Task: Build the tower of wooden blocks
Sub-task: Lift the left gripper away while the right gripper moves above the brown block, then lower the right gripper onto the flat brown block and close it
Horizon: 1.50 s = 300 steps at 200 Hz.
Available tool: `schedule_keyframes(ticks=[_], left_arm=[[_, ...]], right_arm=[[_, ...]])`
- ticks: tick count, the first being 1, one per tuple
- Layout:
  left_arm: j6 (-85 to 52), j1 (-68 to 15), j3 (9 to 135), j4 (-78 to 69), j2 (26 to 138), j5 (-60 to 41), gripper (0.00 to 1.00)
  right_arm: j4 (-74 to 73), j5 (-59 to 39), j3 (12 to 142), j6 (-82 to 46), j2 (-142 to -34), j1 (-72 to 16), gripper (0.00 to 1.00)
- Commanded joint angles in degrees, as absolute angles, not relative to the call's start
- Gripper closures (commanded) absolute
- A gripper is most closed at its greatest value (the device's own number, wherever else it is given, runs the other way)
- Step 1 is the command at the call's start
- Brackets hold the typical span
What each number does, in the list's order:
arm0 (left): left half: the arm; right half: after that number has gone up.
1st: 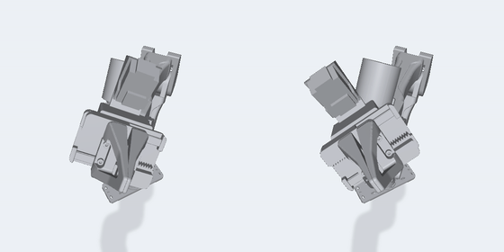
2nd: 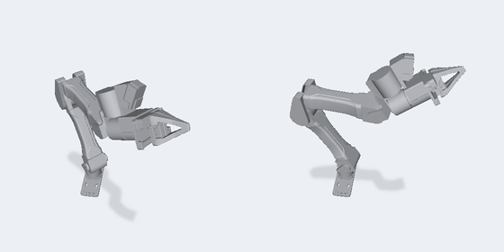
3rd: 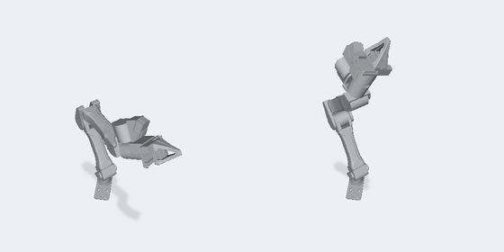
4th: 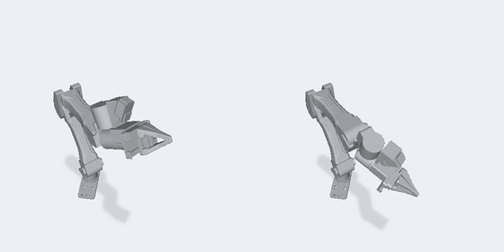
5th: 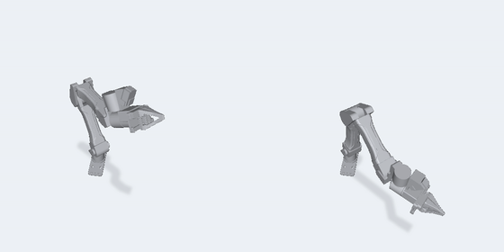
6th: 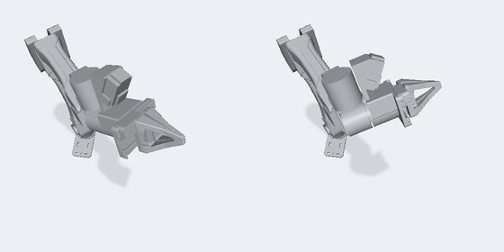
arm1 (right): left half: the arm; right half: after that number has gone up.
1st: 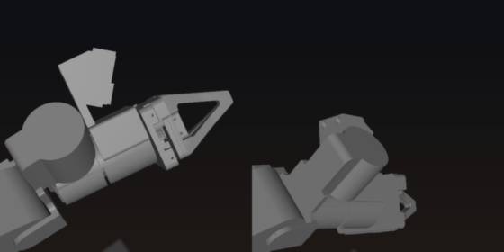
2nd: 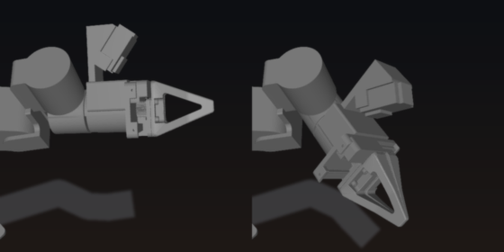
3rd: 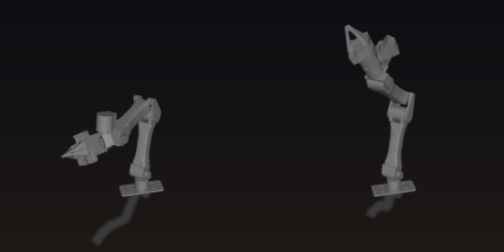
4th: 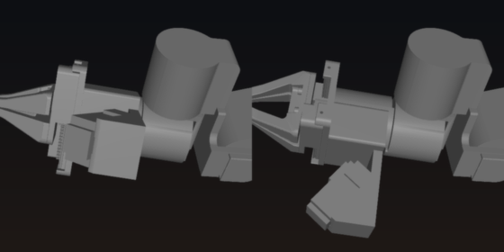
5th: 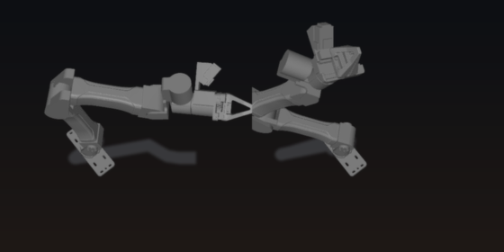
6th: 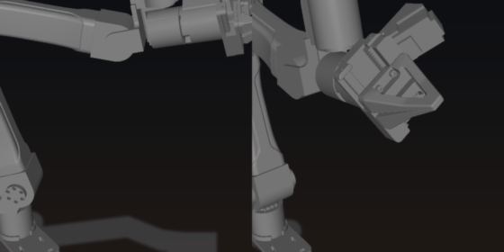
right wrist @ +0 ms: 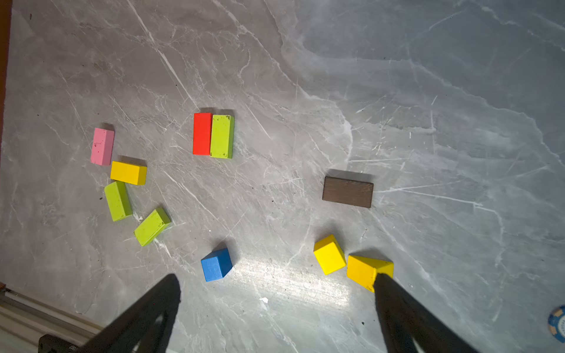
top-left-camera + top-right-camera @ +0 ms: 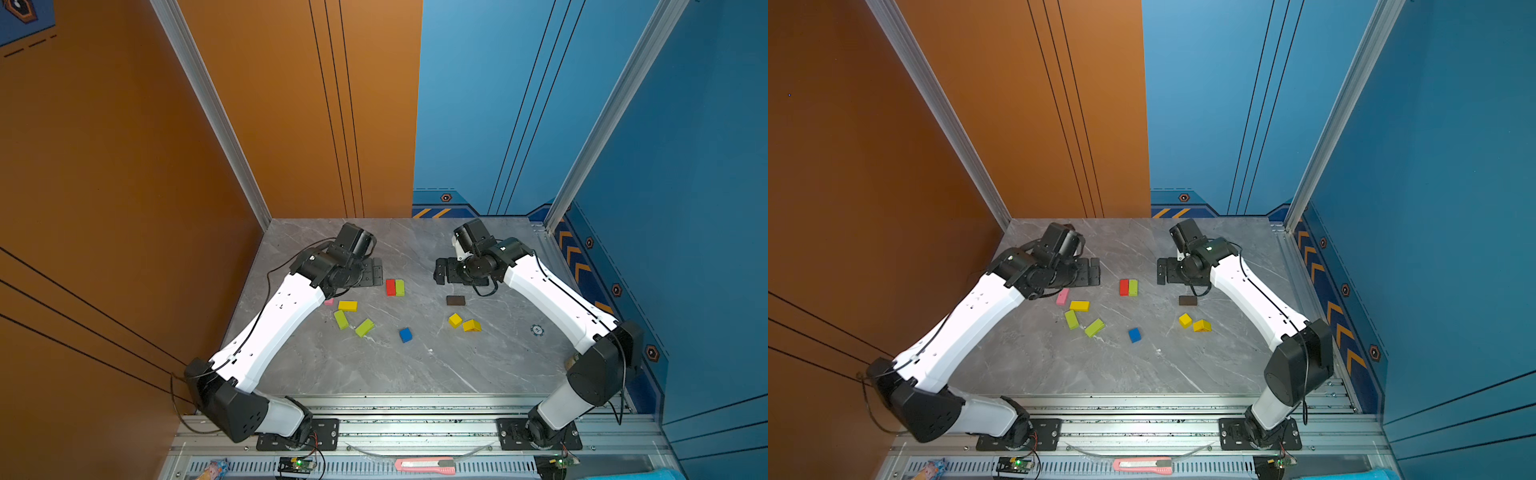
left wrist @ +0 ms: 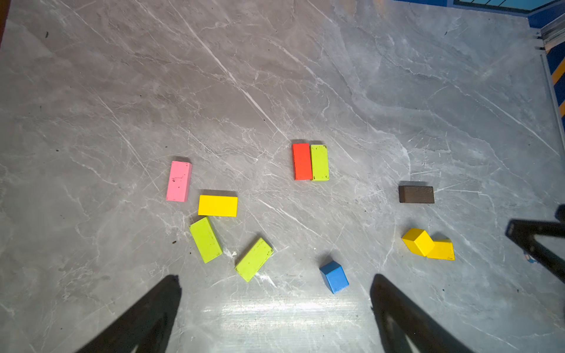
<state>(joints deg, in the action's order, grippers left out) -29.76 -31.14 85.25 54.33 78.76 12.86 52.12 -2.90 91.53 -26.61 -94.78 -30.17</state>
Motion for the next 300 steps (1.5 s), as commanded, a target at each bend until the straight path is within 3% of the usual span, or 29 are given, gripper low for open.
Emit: schedule_keyframes(ticks=[1, 117, 190, 240, 300], left_arm=[[-28.69, -30.59, 80.61, 51.01, 74.34, 13.26, 0.02], [-39.07, -26.36, 67.39, 52.74, 60.16, 16.59, 0.02], [-41.96, -16.9, 66.35, 54.3, 67.58, 12.51, 0.02], [-31.01, -14.46, 73.9, 47.53, 78.48, 4.93, 0.02], [-26.12, -13.79, 71.15, 46.04, 76.26, 2.39, 0.02]], right_arm=[[55.73, 1.76, 95.73, -28.11, -97.25, -30.89, 0.0], [60.86, 4.08, 99.81, -30.43, -100.78, -29.71, 0.0], [62.81, 3.59, 96.09, -28.33, -99.37, -28.2, 0.0], [59.99, 4.1, 93.39, -35.51, -102.47, -27.68, 0.0], [58.01, 3.09, 93.41, -37.51, -108.76, -28.04, 0.05]])
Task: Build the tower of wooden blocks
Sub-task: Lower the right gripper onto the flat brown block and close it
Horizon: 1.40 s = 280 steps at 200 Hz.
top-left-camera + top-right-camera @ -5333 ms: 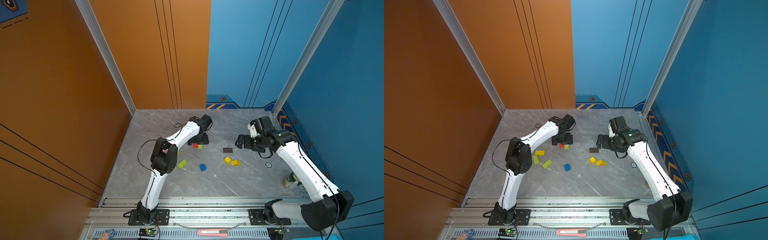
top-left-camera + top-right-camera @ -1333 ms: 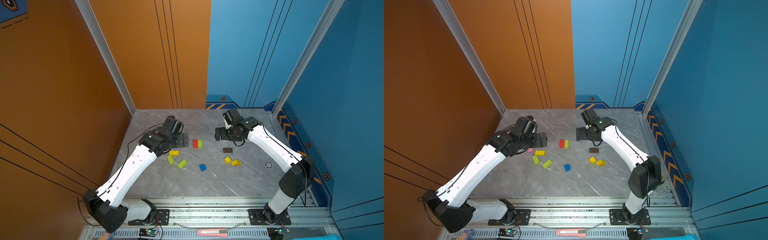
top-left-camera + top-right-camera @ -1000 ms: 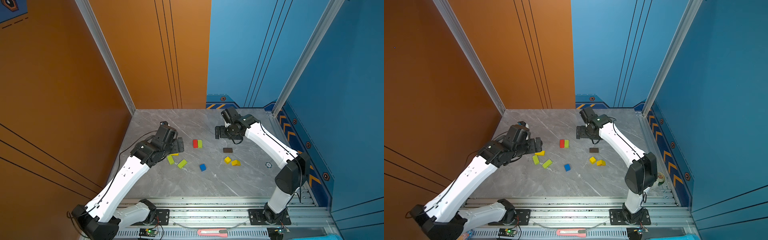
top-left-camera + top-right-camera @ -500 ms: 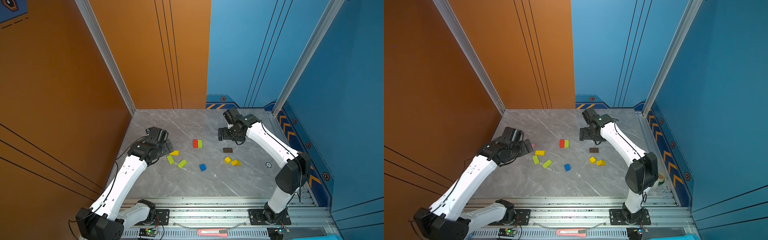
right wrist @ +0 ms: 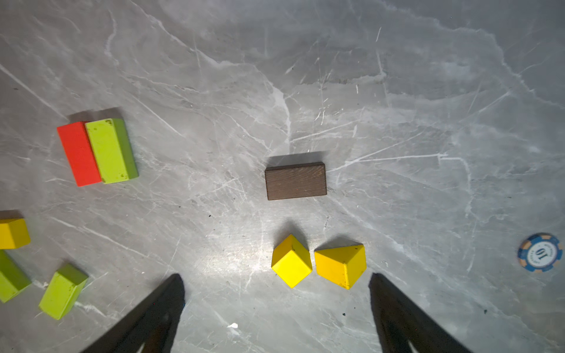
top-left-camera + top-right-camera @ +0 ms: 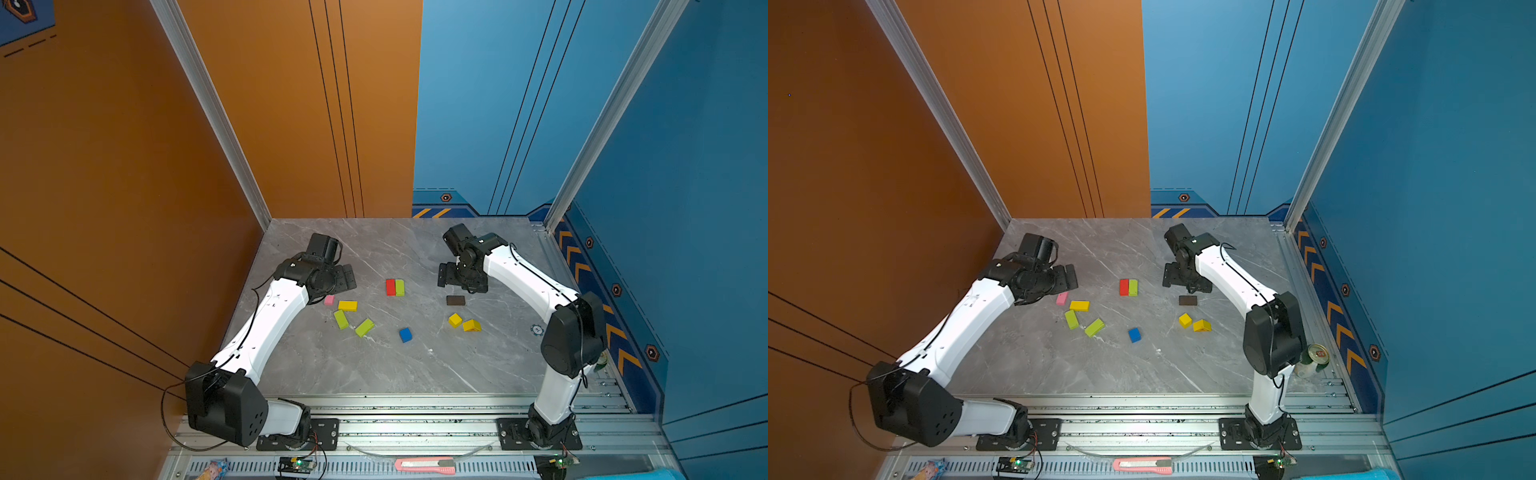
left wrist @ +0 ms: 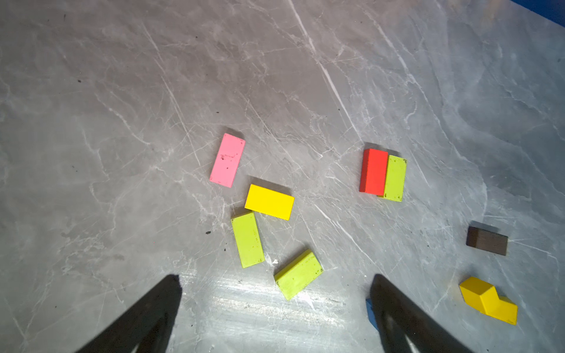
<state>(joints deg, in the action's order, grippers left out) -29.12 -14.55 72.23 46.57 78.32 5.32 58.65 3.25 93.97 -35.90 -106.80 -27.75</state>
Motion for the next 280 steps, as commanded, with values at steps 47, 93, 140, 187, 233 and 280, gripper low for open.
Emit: schedule_keyframes(ticks=[47, 93, 140, 187, 233, 280], left_arm=[[-26.51, -14.27, 72.25, 45.34, 75.11, -0.05, 0.02], [-26.0, -15.24, 72.6, 44.61, 75.45, -0.53, 0.02], [-25.75, -15.99, 76.26, 43.65, 79.51, -1.66, 0.02], [-25.82, -17.24, 80.59, 43.63, 84.16, -1.99, 0.02], [-26.24, -18.66, 82.08, 43.6, 86.85, -1.98, 0.02], [-26.54, -19.5, 82.4, 43.67, 87.72, -1.45, 0.01]], right_arm=[[56.57, 4.2, 92.94, -34.78, -111.76, -27.53, 0.05], [53.61, 1.06, 91.59, -32.19, -114.63, -25.86, 0.03], [51.54, -0.09, 91.86, -30.22, -117.62, -25.24, 0.02], [51.5, 0.24, 91.59, -28.68, -118.48, -24.63, 0.03], [51.43, -0.09, 90.26, -27.18, -118.45, -23.05, 0.08], [51.39, -1.65, 90.56, -26.19, -120.4, -22.5, 0.17]])
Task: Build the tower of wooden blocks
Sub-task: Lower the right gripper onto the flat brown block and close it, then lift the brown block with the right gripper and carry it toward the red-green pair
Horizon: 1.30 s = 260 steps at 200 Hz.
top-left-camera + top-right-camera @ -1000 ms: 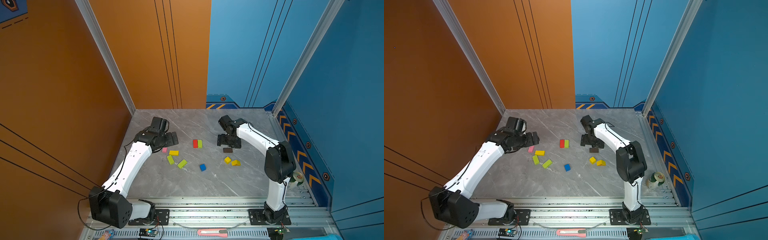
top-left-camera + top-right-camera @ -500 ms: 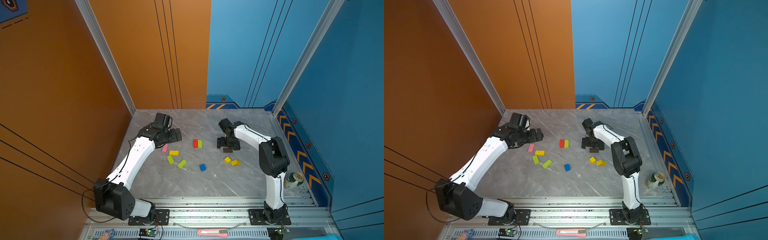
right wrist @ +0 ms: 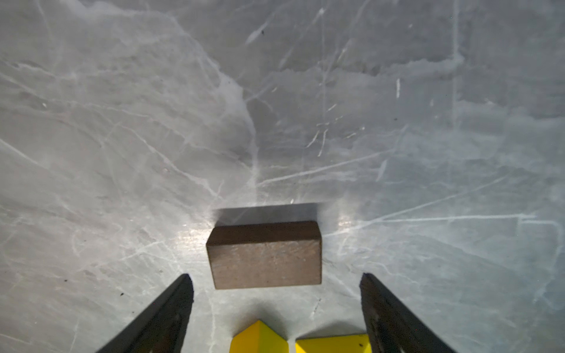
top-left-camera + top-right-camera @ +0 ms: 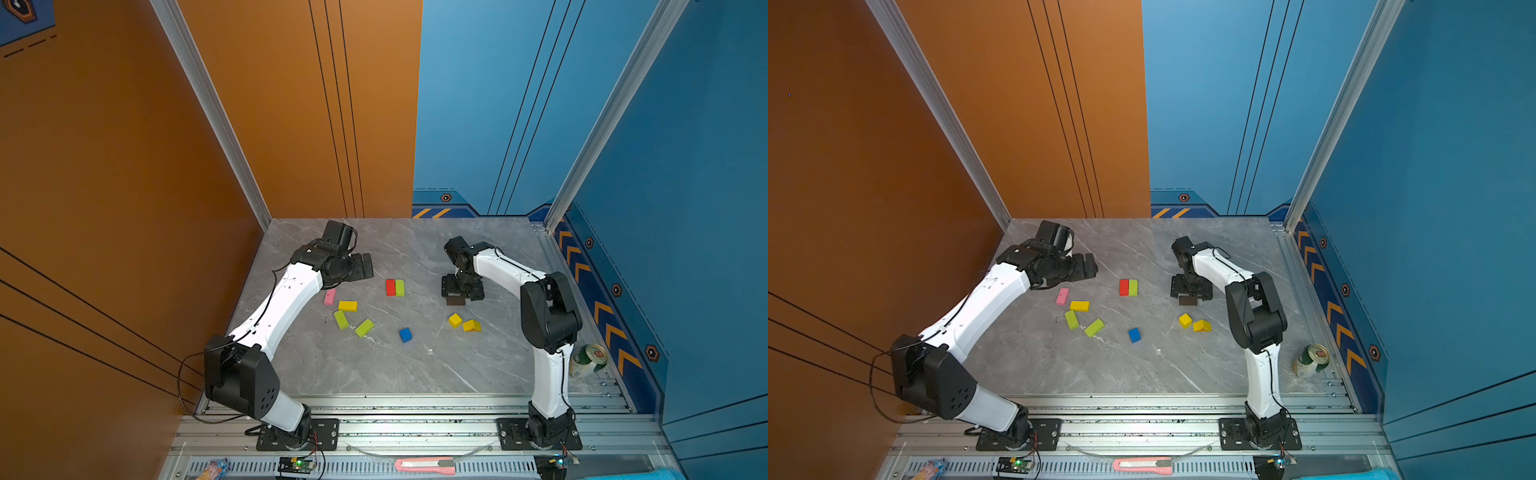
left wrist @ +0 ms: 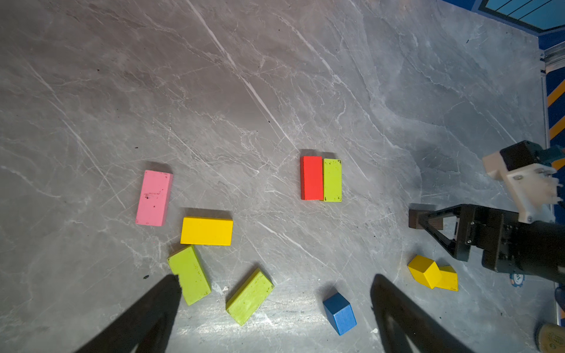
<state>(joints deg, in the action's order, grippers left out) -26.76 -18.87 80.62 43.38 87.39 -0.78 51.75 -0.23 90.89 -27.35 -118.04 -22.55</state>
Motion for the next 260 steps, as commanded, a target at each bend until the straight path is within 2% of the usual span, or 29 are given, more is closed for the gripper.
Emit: schedule_keyframes(ticks=[1, 58, 143, 204, 260], left_arm=[[-26.54, -19.51, 82.38, 43.68, 87.72, -1.43, 0.01], [-26.45, -19.6, 81.26, 43.63, 86.86, -0.89, 0.01], [-25.75, -19.24, 79.3, 43.68, 85.25, -0.64, 0.01], [-25.31, -18.21, 78.32, 43.68, 84.03, -0.66, 0.01], [-24.8, -17.41, 77.63, 43.63, 83.33, -1.23, 0.01]], right_arm=[[51.4, -1.66, 90.54, -26.15, -120.4, -22.5, 0.17], [51.26, -2.17, 90.46, -26.1, -121.18, -22.59, 0.19], [51.28, -1.32, 90.5, -26.65, -121.86, -22.94, 0.29], [51.41, -1.14, 90.83, -27.12, -121.99, -23.38, 0.47], [54.05, -1.23, 96.15, -28.2, -122.09, -25.24, 0.49]])
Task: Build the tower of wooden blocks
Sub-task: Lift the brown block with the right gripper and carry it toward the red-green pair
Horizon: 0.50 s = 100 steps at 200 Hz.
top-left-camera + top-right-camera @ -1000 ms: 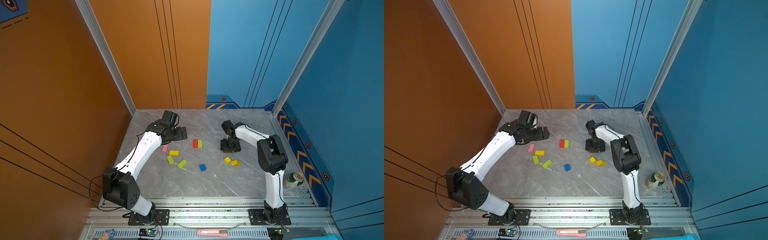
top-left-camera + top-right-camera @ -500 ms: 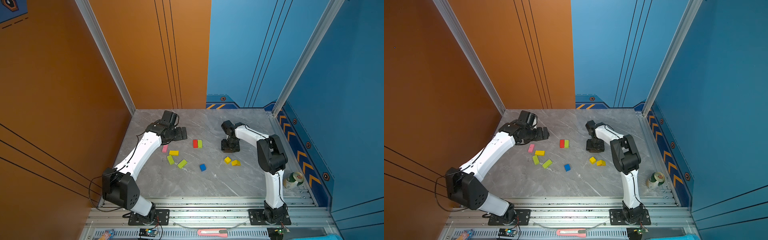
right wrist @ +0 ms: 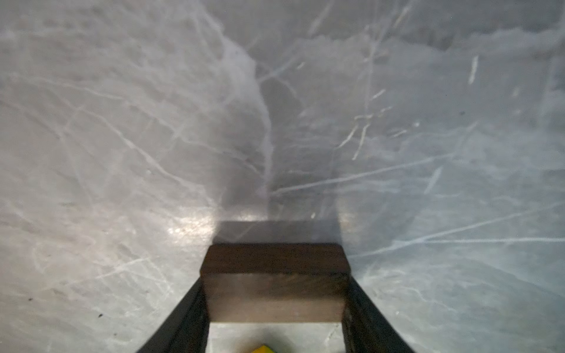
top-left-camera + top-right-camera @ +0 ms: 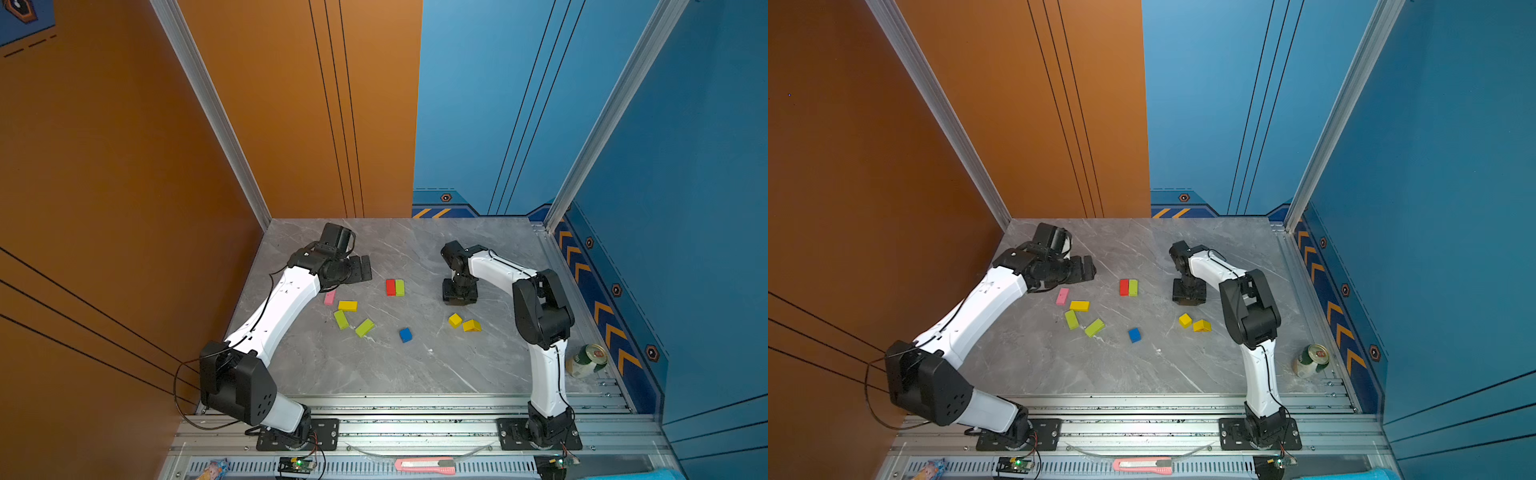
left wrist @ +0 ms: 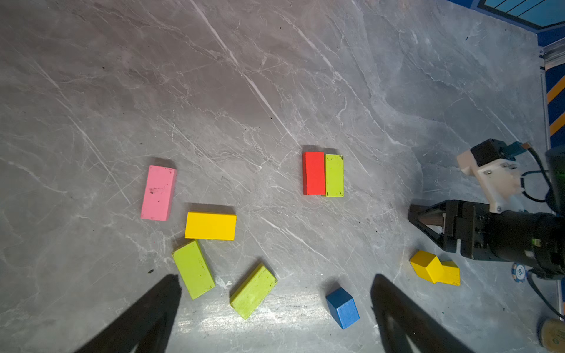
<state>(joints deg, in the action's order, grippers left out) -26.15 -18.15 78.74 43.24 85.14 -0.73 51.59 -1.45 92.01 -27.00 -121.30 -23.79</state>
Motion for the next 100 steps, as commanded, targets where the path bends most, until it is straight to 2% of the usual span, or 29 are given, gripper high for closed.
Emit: schedule_keyframes(ticks=[1, 56, 100], left_arm=[[-24.75, -17.41, 77.62, 43.61, 83.33, -1.23, 0.01], [-24.18, -16.09, 76.57, 43.68, 82.26, -1.67, 0.01], [-23.49, -14.44, 75.61, 43.62, 81.09, -2.32, 0.01]], right_arm=[[54.05, -1.23, 96.15, -28.2, -122.09, -25.24, 0.49], [57.47, -2.34, 108.65, -29.95, -124.84, -28.45, 0.49], [59.6, -3.04, 121.76, -32.55, -131.83, -31.56, 0.52]])
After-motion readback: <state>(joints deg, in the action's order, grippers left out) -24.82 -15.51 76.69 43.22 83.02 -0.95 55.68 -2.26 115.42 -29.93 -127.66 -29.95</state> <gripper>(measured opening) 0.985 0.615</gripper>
